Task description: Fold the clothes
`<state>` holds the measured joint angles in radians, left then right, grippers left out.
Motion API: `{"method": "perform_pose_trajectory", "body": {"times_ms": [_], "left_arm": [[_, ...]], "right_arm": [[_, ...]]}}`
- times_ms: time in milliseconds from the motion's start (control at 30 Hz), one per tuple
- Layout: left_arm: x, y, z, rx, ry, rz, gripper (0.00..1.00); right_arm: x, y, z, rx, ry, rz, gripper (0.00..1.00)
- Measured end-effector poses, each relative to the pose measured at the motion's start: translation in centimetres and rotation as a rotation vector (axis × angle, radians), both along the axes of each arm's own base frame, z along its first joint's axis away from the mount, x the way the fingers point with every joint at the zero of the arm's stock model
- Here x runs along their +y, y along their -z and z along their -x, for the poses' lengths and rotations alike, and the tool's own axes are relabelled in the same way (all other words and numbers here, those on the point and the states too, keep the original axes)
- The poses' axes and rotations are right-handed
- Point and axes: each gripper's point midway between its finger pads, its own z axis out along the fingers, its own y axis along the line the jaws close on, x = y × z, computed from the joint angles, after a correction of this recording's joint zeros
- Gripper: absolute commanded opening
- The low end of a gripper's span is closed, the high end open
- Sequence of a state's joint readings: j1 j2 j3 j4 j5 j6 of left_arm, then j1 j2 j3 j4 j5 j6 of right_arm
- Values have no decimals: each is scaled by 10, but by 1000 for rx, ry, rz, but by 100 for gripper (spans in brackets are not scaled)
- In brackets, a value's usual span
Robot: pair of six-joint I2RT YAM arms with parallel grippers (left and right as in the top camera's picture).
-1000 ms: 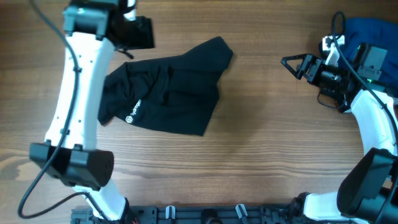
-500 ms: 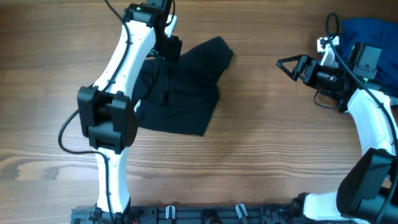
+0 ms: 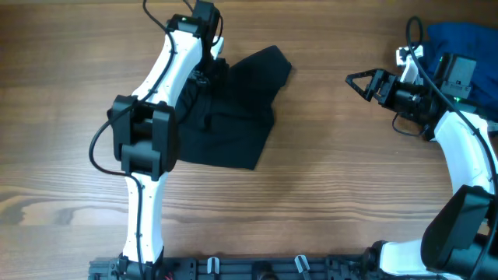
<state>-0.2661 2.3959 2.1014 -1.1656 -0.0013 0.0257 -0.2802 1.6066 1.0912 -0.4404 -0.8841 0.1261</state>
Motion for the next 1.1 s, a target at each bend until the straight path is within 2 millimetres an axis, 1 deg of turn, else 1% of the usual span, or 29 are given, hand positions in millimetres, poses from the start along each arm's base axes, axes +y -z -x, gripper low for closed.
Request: {"method": "perform_pose_trajectory", "body": {"times_ms": [133, 233, 367, 400, 533, 633, 700, 767, 833, 900, 967, 1000, 1033, 1100], "left_arm": [[4, 7, 0, 13, -6, -3, 50], [10, 7, -2, 13, -14, -4, 27], [16, 7, -3, 15, -23, -5, 6], [18, 7, -3, 15, -23, -5, 4], [19, 7, -3, 17, -23, -6, 4], [21, 7, 3, 42, -34, -15, 4], [24, 3, 6, 51, -55, -33, 4], [29, -4, 8, 55, -87, -58, 4], [33, -20, 9, 43, -118, -75, 4], [36, -46, 6, -7, -148, -74, 4], [36, -91, 0, -106, -181, -50, 4], [36, -119, -3, -172, -193, -31, 4], [36, -142, -4, -230, -202, -13, 4], [38, -208, -2, -392, -223, 43, 4]], "right_arm": [[0, 0, 0, 1, 2, 2, 98], [-1, 0, 0, 1, 3, 4, 98], [-2, 1, -1, 2, 8, 11, 98], [-2, 1, -1, 2, 8, 11, 98], [-2, 1, -2, -5, 8, 13, 98], [-2, 1, -2, -5, 8, 13, 98], [-2, 1, -2, -5, 8, 13, 98], [-2, 1, -2, -6, 8, 14, 98], [-2, 1, -2, -6, 8, 14, 98], [-2, 1, -2, -6, 8, 14, 98], [-1, 1, -2, -6, 7, 15, 98], [0, 1, -2, -8, 3, 17, 98], [2, 1, -2, -11, -4, 20, 98], [12, 1, -1, -17, -34, 28, 98]]}}
